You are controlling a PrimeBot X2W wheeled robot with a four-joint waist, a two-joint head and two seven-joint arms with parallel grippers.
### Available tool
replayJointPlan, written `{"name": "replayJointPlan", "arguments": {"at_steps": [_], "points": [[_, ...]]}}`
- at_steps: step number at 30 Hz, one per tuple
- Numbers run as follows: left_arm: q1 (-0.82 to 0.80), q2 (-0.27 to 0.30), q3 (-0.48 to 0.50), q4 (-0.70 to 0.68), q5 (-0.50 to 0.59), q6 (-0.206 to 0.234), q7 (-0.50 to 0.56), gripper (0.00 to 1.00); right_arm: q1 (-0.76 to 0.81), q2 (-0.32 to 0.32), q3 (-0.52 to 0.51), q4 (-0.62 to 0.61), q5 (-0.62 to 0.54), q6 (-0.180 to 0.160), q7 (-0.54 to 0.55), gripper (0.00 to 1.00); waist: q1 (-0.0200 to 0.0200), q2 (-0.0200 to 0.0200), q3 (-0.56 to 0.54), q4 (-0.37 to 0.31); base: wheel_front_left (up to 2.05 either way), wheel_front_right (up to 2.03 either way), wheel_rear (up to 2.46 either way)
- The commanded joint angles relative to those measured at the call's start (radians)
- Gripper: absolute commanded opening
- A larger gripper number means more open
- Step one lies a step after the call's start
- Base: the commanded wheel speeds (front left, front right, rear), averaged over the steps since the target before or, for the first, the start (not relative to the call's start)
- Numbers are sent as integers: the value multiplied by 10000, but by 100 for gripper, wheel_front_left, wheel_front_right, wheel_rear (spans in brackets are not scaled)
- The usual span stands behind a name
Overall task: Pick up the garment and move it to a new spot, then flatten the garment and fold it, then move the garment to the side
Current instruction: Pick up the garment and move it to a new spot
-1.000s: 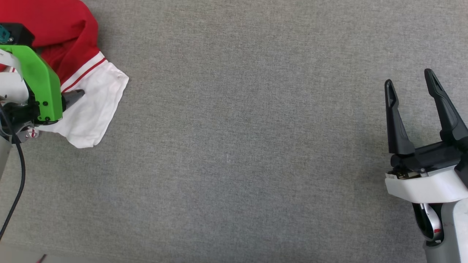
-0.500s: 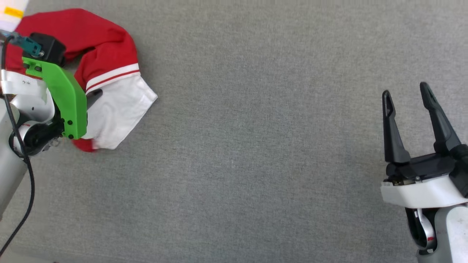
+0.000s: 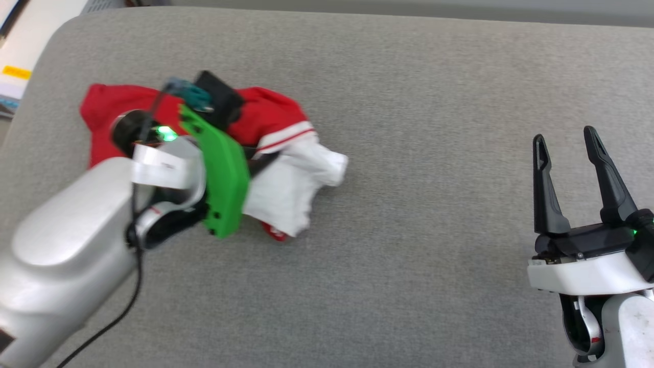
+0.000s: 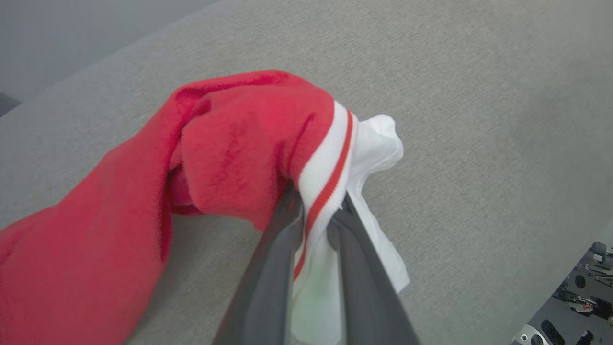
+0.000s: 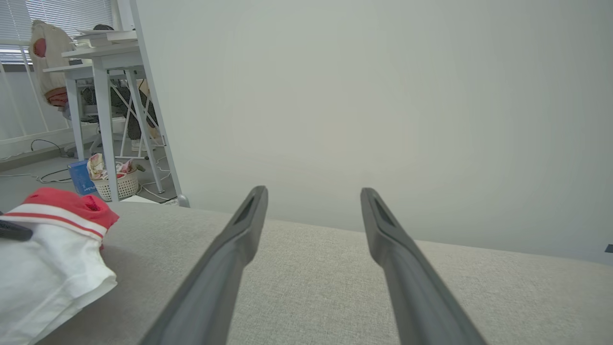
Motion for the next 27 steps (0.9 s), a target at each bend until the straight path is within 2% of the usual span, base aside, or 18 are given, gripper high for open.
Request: {"name": "replayJointPlan", "arguments": {"at_steps": [1,8,14,20,27], "points": [[-325,-358,-246,-125,185,-29,-137,0,92,31,-98,-14,102,-7,-61,100,0,0,-10,-471,0,0,0],[-1376,-2458,-1795,629,341,-29,-997,0,36,152,-205,-10,117,-7,-61,100,0,0,306,-1248,0,0,0],[-2147,-3790,-2865,1781,328,-29,-1888,0,-105,208,-346,-117,111,-7,-61,100,0,0,794,-1724,0,0,0],[-1863,-4735,-3181,2925,484,-29,-2196,0,-225,233,-414,-146,93,-7,-61,100,0,0,1161,-1872,0,0,0],[-495,-5213,-3199,3474,1746,-29,-881,0,-385,251,-323,-94,54,-7,-61,100,0,0,1295,-1929,0,0,0]]}}
